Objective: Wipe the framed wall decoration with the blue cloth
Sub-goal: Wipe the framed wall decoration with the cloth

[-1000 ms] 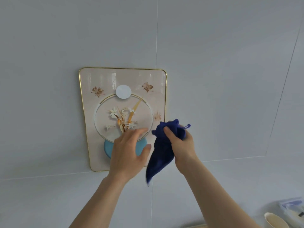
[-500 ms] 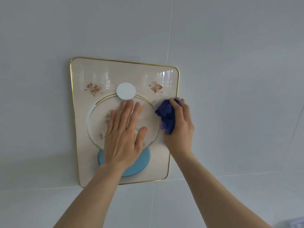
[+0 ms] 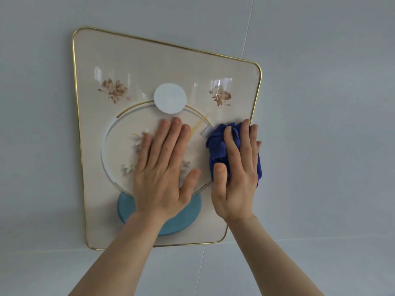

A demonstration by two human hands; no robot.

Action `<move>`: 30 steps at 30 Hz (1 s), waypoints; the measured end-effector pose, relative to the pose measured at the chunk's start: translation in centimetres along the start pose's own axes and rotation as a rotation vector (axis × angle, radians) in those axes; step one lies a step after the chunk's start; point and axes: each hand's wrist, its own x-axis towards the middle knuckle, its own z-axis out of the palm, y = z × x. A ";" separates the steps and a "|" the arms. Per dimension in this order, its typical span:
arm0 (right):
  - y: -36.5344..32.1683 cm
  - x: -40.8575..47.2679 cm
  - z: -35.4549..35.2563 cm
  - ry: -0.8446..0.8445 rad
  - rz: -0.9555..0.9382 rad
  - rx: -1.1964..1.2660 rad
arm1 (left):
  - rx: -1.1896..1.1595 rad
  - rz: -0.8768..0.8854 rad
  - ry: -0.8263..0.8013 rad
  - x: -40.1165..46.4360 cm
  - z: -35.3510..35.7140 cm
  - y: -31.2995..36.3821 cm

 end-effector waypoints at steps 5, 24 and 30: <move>0.8 -0.4 1.3 0.123 -0.032 -0.079 | 0.029 0.008 0.044 -0.1 0.3 0.1; 2.2 -7.3 -3.5 -0.135 -0.171 -0.360 | 0.014 0.001 -0.018 -0.1 -0.3 0.1; 0.4 -12.3 -9.1 -0.618 -0.021 -0.394 | 0.000 -0.001 -0.123 0.2 -2.6 0.5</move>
